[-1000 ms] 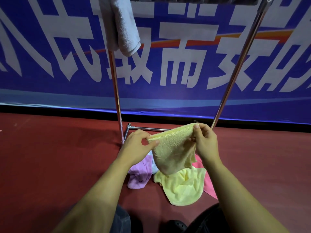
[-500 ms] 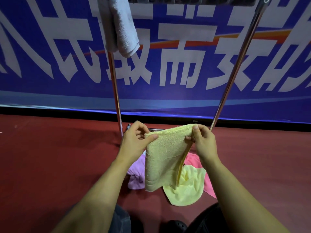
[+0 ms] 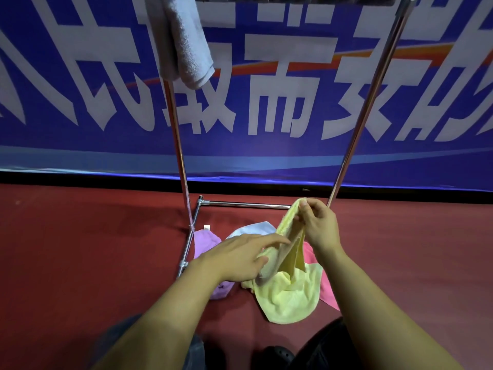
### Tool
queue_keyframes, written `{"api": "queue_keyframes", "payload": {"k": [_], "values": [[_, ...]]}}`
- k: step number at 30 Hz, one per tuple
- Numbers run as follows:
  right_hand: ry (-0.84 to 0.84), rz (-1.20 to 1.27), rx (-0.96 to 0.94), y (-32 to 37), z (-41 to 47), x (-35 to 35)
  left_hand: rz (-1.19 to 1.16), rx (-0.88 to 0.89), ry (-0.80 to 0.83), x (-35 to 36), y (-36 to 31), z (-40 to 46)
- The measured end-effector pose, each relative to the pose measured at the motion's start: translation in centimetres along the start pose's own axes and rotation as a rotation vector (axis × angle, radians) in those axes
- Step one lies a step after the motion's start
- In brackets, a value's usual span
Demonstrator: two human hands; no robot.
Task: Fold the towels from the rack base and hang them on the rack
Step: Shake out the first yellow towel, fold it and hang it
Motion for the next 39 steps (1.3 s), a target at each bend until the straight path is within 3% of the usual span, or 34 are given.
{"api": "queue_keyframes", "payload": {"k": [4,9,15,20,31,39], "values": [[0.036,-0.005,-0.012,-0.2,-0.1,0.1,0.027,-0.110,0.028,0.7,0.9,0.7],[0.089,-0.055,-0.059,0.0,-0.2,0.0,-0.245,-0.235,-0.050,0.8,2.6,1.0],[0.342,-0.018,-0.058,-0.2,-0.7,1.2,-0.587,-0.373,-0.238,-0.3,4.5,1.4],[0.495,-0.038,-0.097,0.3,-1.8,2.2,-0.701,-0.397,-0.298,-0.8,4.9,1.2],[0.554,-0.170,-0.234,0.8,-2.9,2.9,-0.873,-0.455,-0.369,-1.4,3.4,0.7],[0.478,-0.199,-0.293,1.2,-3.2,3.0,-1.053,-0.427,-0.427,-2.3,2.1,0.3]]}}
Point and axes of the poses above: each hand's wrist, its own z-axis towards the middle knuckle, its own x-axis out of the palm, y = z × x, the point moved 1 cm from there along z, towards the middle knuckle, and after that the axes turned 13 degrees about -z, right-handed, at the moved point
